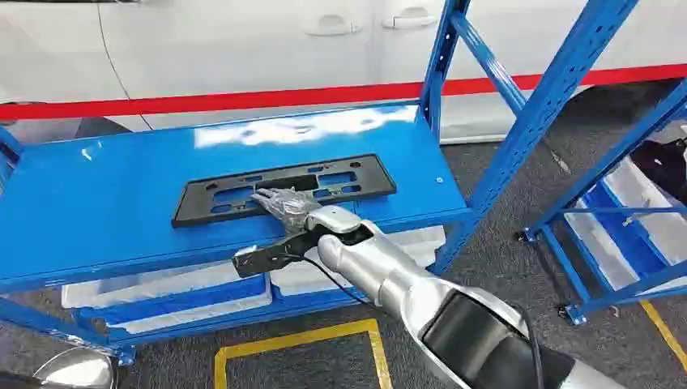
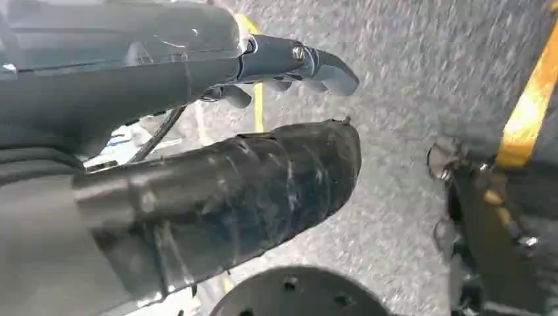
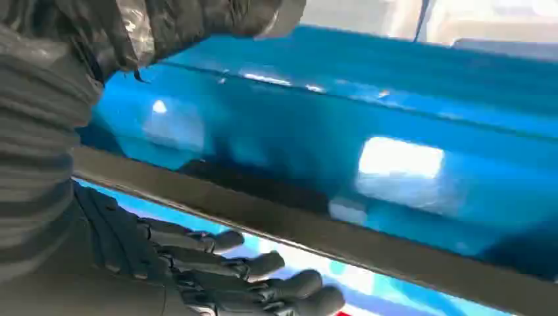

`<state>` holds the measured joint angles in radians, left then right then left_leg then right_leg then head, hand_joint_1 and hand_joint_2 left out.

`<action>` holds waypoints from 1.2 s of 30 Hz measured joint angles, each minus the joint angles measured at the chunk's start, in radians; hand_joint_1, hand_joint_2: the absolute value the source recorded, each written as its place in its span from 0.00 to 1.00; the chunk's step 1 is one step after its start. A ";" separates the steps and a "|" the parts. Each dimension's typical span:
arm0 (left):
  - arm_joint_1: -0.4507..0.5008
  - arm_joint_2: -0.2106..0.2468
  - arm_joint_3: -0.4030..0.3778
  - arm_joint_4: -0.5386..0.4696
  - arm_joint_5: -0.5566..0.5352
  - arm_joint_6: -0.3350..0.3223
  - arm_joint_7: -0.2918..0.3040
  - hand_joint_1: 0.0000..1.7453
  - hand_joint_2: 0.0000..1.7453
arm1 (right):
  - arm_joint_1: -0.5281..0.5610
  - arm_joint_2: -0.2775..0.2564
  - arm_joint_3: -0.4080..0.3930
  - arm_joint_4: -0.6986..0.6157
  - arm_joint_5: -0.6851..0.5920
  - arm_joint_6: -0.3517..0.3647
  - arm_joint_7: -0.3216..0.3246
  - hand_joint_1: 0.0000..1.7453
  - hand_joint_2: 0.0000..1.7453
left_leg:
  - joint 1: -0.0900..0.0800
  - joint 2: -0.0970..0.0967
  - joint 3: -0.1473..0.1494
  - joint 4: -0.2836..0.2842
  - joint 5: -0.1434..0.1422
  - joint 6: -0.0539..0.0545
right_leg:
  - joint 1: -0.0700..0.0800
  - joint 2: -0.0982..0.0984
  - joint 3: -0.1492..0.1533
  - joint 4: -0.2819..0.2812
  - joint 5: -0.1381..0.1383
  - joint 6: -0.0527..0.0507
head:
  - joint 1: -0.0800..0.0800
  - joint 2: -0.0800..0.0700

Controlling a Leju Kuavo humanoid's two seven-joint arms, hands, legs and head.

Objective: Take the parts from the cabinet and place them on the table.

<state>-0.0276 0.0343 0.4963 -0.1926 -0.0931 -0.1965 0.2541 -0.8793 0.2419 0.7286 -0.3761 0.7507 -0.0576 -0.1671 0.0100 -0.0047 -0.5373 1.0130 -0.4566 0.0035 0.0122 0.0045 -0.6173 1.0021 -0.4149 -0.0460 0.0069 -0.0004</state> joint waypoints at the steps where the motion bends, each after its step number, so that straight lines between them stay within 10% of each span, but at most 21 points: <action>1: 0.000 0.000 0.001 0.000 0.000 0.001 -0.001 0.00 0.00 | 0.001 0.006 0.000 0.000 0.001 -0.002 -0.002 0.00 1.00 | 0.004 0.001 -0.005 0.013 -0.016 -0.003 | -0.009 -0.002 0.023 -0.015 0.002 0.000 | 0.000 0.000; 5: 0.000 -0.001 0.004 0.000 -0.002 0.000 -0.001 0.00 0.00 | 0.001 0.019 0.000 0.000 0.002 -0.005 -0.003 0.00 1.00 | 0.008 0.001 -0.148 0.260 -0.121 -0.022 | -0.007 -0.001 0.045 -0.018 -0.015 -0.011 | -0.001 0.000; 7: 0.000 -0.001 0.008 0.000 -0.002 0.000 -0.002 0.00 0.00 | 0.007 0.020 0.000 0.001 0.002 -0.006 -0.003 0.00 1.00 | 0.010 0.001 -0.186 0.281 -0.099 -0.026 | -0.008 0.000 0.053 -0.012 -0.027 -0.008 | -0.001 0.000; 9: 0.003 0.000 0.009 0.000 -0.003 0.000 -0.002 0.00 0.00 | 0.008 0.023 0.000 0.001 0.002 -0.006 -0.003 0.00 1.00 | 0.013 0.002 -0.138 0.137 0.013 -0.029 | -0.011 0.004 0.067 0.000 -0.047 -0.002 | -0.001 0.000; 11: 0.006 0.000 0.009 0.000 -0.003 0.003 -0.002 0.00 0.00 | 0.007 0.024 0.000 0.002 0.002 -0.008 -0.002 0.00 1.00 | 0.012 0.001 -0.100 0.028 0.059 -0.030 | -0.012 0.005 0.077 0.009 -0.065 0.009 | -0.001 0.000; 12: 0.004 -0.001 0.009 0.000 -0.003 0.003 -0.002 0.00 0.00 | 0.006 0.025 0.000 0.003 0.002 -0.008 -0.002 0.00 1.00 | 0.004 0.004 -0.104 -0.001 0.013 -0.024 | -0.009 0.007 0.068 0.019 -0.068 0.013 | -0.002 0.000; 17: 0.003 -0.005 0.010 0.000 -0.008 0.001 -0.003 0.00 0.00 | 0.003 0.026 -0.001 0.005 0.003 -0.018 -0.003 0.00 1.00 | 0.014 0.005 -0.077 0.001 0.039 0.015 | -0.006 0.001 0.067 0.047 -0.106 0.045 | 0.001 0.000; 21: 0.001 -0.005 0.012 0.000 -0.015 -0.001 -0.003 0.00 0.00 | 0.001 0.026 -0.003 0.005 -0.001 -0.031 -0.003 0.00 1.00 | 0.014 0.005 -0.062 0.002 0.020 0.027 | -0.016 0.000 -0.107 0.326 -0.196 0.057 | 0.000 0.000; 23: 0.001 -0.005 0.014 0.000 -0.018 -0.003 -0.003 0.00 0.00 | 0.001 0.026 -0.003 0.005 -0.001 -0.031 -0.003 0.00 1.00 | 0.014 0.002 -0.048 0.004 0.007 0.025 | -0.018 0.000 -0.120 0.297 -0.135 0.055 | 0.000 0.000; 25: 0.001 -0.005 0.016 0.000 -0.021 -0.005 -0.004 0.00 0.00 | 0.001 0.026 -0.003 0.005 0.007 -0.034 -0.002 0.00 1.00 | 0.013 0.000 -0.020 0.004 -0.011 0.020 | -0.016 0.000 -0.056 0.126 -0.013 0.044 | 0.000 0.000; 28: 0.000 -0.006 0.017 0.000 -0.026 -0.005 -0.007 0.00 0.00 | 0.003 0.026 -0.003 0.006 0.036 -0.050 0.013 0.00 1.00 | 0.008 -0.001 -0.017 0.002 -0.023 0.002 | -0.003 -0.001 -0.012 0.031 -0.012 0.026 | 0.000 0.000; 30: 0.001 -0.006 0.018 0.000 -0.033 0.003 -0.017 0.00 0.00 | 0.013 0.026 -0.001 0.011 0.082 -0.064 0.040 1.00 1.00 | 0.010 0.000 -0.013 -0.006 -0.024 -0.007 | 0.000 0.001 -0.015 0.034 -0.016 0.020 | 0.000 0.000; 32: -0.001 -0.005 0.021 -0.001 -0.036 0.013 -0.021 0.00 0.00 | 0.022 0.028 0.013 0.018 0.132 -0.072 0.068 1.00 1.00 | 0.014 0.004 -0.010 -0.003 -0.036 -0.017 | -0.012 0.002 0.005 0.013 -0.013 0.013 | -0.001 0.000; 36: -0.007 -0.005 0.034 -0.001 -0.041 0.027 -0.021 0.00 0.00 | 0.044 0.031 0.052 0.033 0.195 -0.066 0.093 1.00 1.00 | 0.011 0.004 0.013 -0.020 -0.029 0.009 | -0.004 0.005 0.009 0.020 -0.026 0.014 | 0.000 0.000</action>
<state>-0.0345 0.0298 0.5307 -0.1934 -0.1343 -0.1690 0.2331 -0.8349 0.2728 0.7805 -0.3429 0.9457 -0.1232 -0.0740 0.0212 -0.0005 -0.5238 0.9930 -0.4859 0.0122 0.0084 0.0094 -0.6079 1.0224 -0.4410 -0.0319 0.0073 -0.0004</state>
